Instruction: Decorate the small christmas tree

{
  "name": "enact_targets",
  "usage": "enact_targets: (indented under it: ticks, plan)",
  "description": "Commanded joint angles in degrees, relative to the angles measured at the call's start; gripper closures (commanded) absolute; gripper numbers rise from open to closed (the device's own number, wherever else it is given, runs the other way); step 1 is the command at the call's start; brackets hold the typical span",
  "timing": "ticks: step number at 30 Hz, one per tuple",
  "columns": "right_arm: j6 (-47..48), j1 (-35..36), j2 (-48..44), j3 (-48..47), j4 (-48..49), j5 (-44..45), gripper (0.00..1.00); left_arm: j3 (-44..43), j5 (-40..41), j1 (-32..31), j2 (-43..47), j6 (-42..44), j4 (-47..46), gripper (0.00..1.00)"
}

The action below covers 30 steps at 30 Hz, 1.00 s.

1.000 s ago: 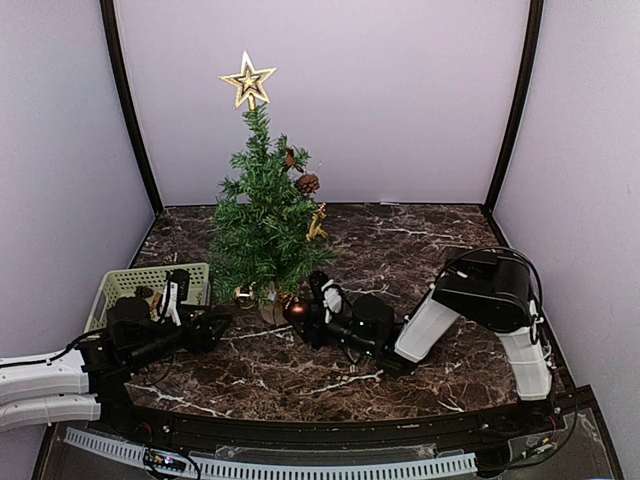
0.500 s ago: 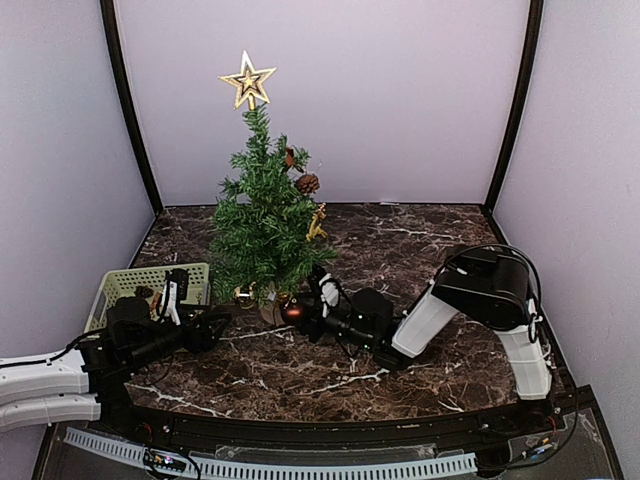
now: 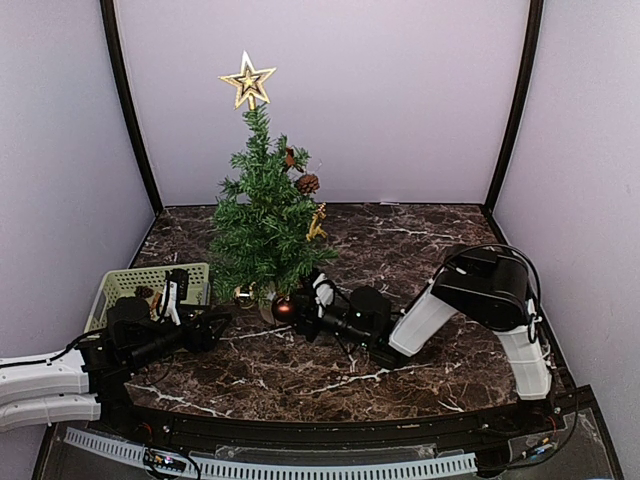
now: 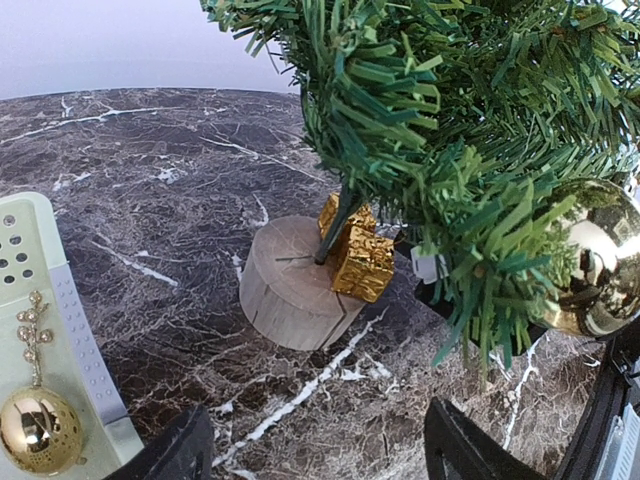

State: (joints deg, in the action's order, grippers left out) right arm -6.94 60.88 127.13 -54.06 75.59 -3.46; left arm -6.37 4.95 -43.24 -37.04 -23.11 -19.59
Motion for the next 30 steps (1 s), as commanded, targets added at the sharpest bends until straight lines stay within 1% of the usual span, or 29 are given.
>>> enact_targets:
  ticks: [1,8,21,30]
  plan:
    - [3.67,0.58,1.94,-2.29,4.01,-2.49,0.57,-0.84,-0.79,0.42,-0.01,-0.10,-0.09,0.25]
    - [5.68,0.61,2.75,-4.16,3.36,-4.00,0.55,-0.52,-0.91,0.45,0.08,-0.37,0.07,0.25]
    - [6.59,1.77,2.15,-3.65,4.18,-3.48,0.50,0.25,-0.80,0.71,0.14,-0.77,-0.12,0.24]
    - [6.59,1.77,2.74,-5.35,4.64,-3.24,0.54,0.48,-0.91,0.87,0.59,-1.05,0.04,0.24]
